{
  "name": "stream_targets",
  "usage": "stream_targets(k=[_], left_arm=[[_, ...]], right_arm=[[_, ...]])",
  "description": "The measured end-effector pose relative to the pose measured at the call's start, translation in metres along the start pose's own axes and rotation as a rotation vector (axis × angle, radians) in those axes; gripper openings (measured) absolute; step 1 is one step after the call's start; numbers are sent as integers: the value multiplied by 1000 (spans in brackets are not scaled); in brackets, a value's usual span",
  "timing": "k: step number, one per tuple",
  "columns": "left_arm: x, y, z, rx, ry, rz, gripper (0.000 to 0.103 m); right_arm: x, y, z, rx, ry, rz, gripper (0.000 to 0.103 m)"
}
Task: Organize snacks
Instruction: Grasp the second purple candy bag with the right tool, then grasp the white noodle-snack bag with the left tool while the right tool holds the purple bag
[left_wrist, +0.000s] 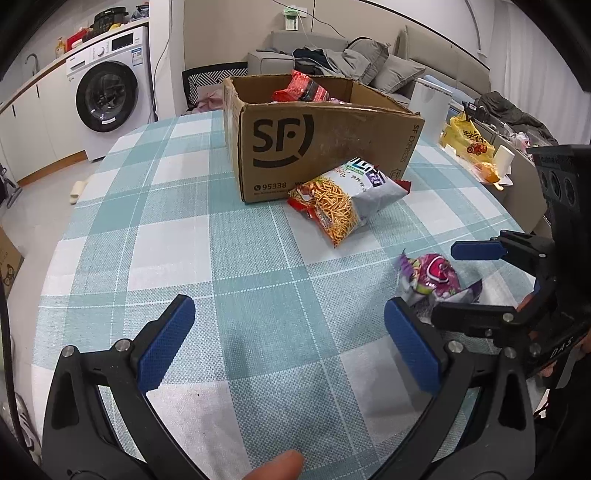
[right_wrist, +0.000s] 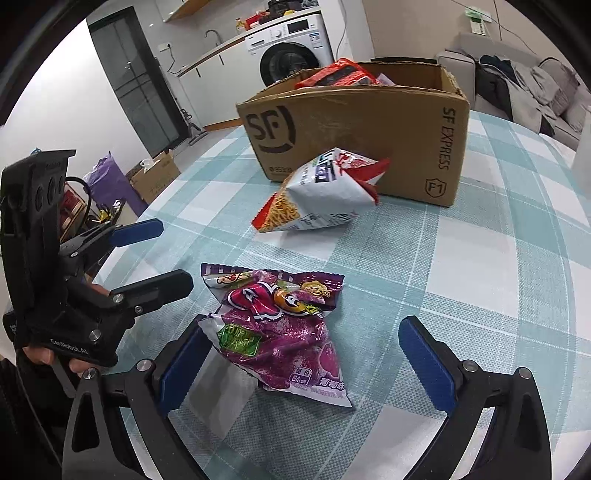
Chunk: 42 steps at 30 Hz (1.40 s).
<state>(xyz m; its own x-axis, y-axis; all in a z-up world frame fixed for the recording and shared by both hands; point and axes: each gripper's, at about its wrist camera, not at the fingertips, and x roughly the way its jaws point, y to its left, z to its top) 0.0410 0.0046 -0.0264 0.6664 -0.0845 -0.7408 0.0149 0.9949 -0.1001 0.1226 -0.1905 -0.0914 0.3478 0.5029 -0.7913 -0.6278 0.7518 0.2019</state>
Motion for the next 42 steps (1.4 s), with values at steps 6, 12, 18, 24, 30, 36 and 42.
stream_targets(k=[6,12,18,24,30,36,42], left_arm=[[12,4,2,-21,15,-2,102],[26,3,14,-43,20,0,102],[38,-2,25,-56,28,-12,102],[47,-8,36,-54,34,-18,102],[54,-12,48,-71,38,-40,102],[64,-14,66,-108,42,-66,102],[72,-19,86,-137,34,-100,102]], right_arm=[[2,-13,2,42,-8,-23,88],[2,-28,2,92,-20,-43,76],[-1,-36,4,111,-48,-50,63],[-8,-44,6,130,-88,-45,48],[-17,-53,8,158,-132,-47,47],[-26,-62,11,190,-173,-58,47],[-29,-69,13,213,-185,-66,47]])
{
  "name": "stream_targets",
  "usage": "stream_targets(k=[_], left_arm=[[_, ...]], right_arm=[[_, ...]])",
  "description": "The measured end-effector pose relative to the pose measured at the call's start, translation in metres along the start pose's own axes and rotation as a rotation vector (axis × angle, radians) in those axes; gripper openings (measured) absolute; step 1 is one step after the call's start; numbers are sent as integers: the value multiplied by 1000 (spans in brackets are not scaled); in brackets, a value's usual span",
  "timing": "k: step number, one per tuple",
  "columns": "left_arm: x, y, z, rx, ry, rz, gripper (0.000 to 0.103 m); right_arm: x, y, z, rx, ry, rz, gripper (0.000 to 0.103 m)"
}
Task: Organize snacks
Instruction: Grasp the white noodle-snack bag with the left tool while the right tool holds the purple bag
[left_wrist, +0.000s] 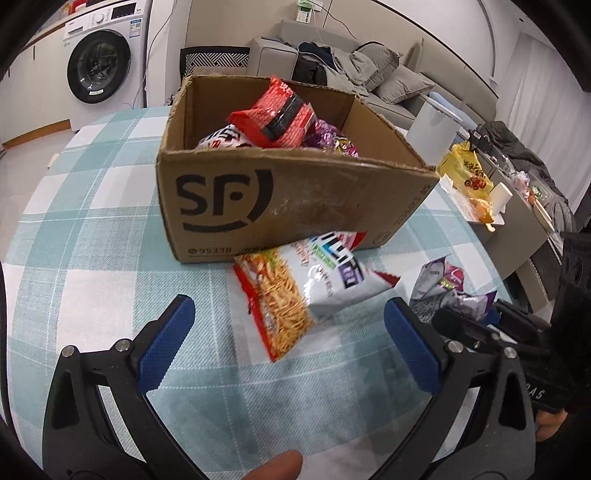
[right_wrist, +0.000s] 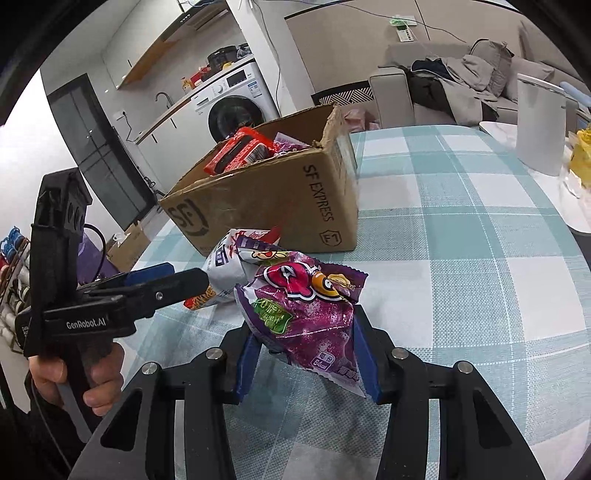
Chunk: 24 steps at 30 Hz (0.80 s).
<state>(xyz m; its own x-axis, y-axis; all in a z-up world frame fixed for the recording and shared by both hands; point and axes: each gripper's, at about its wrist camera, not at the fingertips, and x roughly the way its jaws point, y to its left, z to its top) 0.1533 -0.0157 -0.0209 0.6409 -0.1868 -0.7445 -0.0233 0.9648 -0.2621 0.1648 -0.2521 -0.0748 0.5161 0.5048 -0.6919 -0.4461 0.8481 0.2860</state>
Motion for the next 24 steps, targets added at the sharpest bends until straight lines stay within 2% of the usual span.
stream_targets(k=[4,12,19,24], left_arm=[[7,-8,9,-3,5,-17,102],[29,-9,25,-37,37,12,101],[53,-12,34,-22,90,18,88],[60,-16,30,-14,101,6,85]], right_arm=[[-2,-3,0,8,-2,-9,47],[-2,-7,1,13,-1,-15,47],[-2,-9,2,18,-1,-16,47],[-3,-11,2,26,-3,-19,47]])
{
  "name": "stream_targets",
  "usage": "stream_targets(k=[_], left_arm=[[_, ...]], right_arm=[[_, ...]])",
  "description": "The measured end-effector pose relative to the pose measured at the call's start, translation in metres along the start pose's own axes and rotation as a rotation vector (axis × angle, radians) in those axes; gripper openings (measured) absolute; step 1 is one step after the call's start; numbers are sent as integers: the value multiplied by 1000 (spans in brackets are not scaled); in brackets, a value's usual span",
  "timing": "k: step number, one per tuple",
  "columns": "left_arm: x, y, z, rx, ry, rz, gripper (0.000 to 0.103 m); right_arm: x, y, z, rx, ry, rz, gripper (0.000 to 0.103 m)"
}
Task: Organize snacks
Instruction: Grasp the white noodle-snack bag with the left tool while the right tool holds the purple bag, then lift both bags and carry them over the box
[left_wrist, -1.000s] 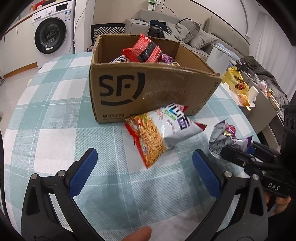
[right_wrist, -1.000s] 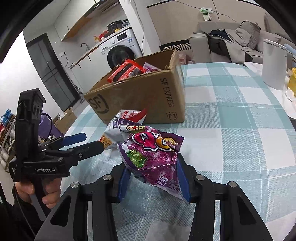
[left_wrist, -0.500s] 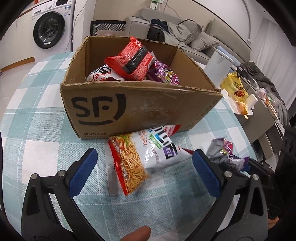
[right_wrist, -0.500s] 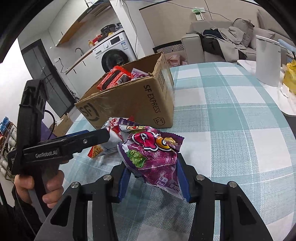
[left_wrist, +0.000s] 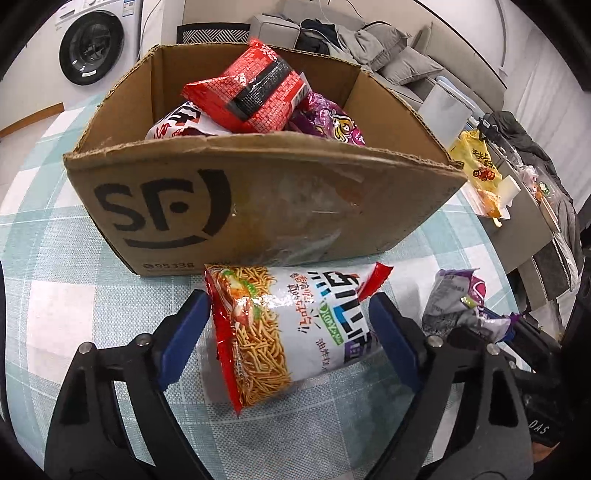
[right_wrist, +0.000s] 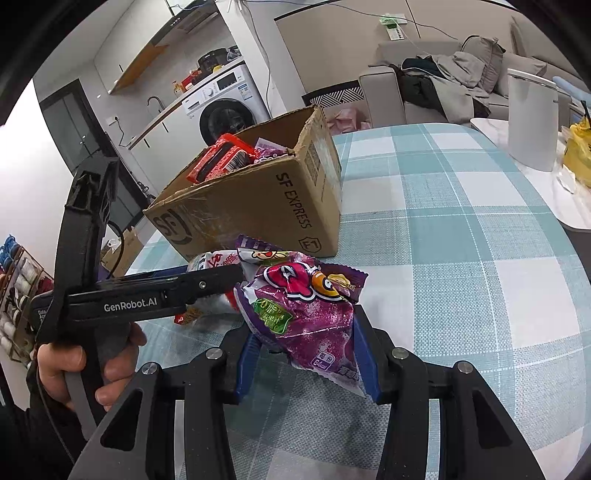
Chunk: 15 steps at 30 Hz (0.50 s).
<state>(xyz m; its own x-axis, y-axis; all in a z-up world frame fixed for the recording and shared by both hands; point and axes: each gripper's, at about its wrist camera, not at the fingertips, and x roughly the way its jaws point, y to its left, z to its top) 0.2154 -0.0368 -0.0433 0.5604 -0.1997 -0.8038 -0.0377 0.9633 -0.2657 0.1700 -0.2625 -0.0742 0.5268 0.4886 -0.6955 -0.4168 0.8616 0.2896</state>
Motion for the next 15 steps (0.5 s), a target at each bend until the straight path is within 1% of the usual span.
stream_targets(k=[3,4,10,15], left_arm=[[0,1,-1,-2,-9,-16,79],[-1,1,-6,-1,-14,-19,77],[-8,-6,-19,47,-26,-18,72],[-16,-8,-29,68,-34,-31,67]], right_arm=[[-1,0,0,0,-3,-1,47],[-1,0,0,-1,-3,-1,47],[-2,2,1,-2,-7,-5,47],[-4,7,2,-10,-17,-4,47]])
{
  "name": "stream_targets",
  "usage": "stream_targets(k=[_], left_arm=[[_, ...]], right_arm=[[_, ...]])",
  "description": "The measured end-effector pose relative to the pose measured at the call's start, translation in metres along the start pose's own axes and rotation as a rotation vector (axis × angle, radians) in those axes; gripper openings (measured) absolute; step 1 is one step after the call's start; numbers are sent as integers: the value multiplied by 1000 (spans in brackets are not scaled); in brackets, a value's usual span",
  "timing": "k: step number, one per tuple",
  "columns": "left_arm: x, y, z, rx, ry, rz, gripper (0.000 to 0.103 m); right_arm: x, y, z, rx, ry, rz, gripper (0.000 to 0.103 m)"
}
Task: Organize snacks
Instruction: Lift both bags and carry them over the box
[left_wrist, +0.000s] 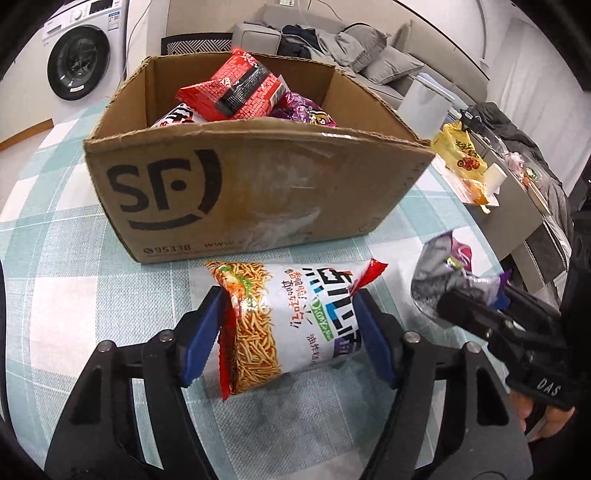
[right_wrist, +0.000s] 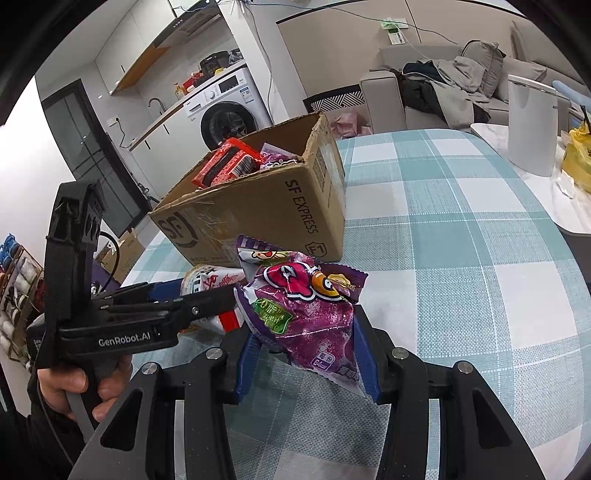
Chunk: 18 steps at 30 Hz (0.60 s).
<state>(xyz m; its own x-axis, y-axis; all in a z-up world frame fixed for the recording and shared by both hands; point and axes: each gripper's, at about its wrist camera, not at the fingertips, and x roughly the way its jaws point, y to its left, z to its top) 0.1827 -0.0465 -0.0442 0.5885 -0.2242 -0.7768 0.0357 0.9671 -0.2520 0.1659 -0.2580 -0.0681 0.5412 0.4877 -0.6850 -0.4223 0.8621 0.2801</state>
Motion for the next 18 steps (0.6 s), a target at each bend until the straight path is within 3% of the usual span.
stream_targets(k=[18], left_arm=[[-55,29,-20,-12,-84,10,65]], right_arm=[[-5,26,8,-49,-30,22,47]])
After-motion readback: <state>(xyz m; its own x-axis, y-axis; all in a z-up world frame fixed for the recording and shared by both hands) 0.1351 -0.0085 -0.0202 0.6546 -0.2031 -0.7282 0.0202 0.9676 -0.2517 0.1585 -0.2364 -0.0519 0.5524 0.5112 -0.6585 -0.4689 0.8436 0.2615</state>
